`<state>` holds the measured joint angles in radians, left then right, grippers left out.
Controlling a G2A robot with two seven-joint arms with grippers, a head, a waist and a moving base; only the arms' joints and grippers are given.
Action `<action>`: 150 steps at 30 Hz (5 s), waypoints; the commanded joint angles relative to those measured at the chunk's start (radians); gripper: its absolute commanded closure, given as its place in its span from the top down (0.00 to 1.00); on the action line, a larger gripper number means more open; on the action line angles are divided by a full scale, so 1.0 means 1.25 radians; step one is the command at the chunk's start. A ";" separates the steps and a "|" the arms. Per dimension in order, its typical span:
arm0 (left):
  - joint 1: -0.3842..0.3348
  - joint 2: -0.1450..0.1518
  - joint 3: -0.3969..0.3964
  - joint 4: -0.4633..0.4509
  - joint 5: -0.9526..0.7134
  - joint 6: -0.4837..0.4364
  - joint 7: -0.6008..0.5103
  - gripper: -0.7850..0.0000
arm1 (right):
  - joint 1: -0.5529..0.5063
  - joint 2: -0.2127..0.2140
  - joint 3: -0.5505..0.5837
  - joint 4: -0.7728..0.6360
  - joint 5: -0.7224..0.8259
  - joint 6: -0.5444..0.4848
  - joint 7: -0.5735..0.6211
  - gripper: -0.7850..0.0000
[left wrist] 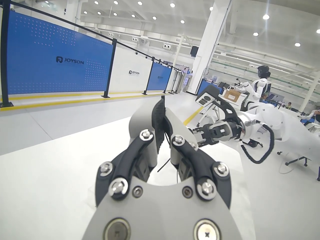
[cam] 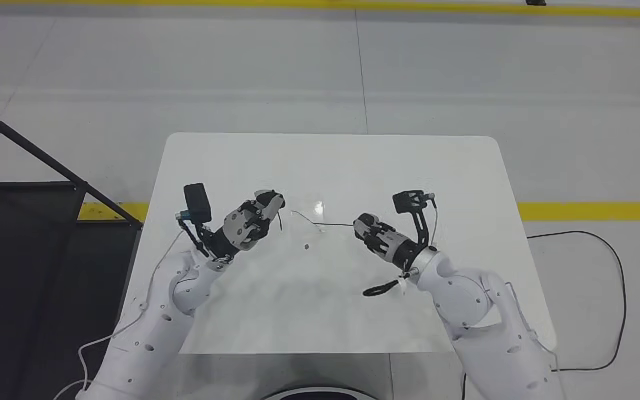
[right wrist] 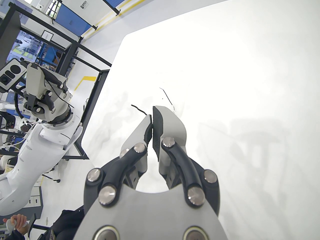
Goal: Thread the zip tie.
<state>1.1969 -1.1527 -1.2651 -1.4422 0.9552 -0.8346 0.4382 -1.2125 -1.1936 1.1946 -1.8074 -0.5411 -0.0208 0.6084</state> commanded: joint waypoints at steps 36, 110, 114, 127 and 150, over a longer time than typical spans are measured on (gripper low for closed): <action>-0.130 -0.030 0.162 0.236 0.362 -0.036 0.402 0.00 | -0.227 0.037 0.195 -0.219 0.264 -0.106 0.110 0.00; -0.093 -0.047 0.173 0.202 0.347 0.151 0.433 0.00 | -0.093 0.002 0.012 -0.226 0.306 0.253 -0.083 0.00; -0.093 -0.047 0.173 0.202 0.347 0.151 0.433 0.00 | -0.092 0.001 0.014 -0.223 0.308 0.255 -0.083 0.00; -0.093 -0.047 0.173 0.202 0.347 0.151 0.433 0.00 | -0.082 0.000 0.014 -0.215 0.313 0.268 -0.081 0.00; -0.093 -0.047 0.173 0.202 0.347 0.151 0.433 0.00 | -0.073 -0.003 0.001 -0.231 0.304 0.286 -0.082 0.00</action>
<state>1.0803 -1.2114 -1.0486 -1.1900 1.3887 -0.6453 0.9799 -1.3044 -1.1966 1.1968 -2.0935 -0.1628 0.3377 0.5063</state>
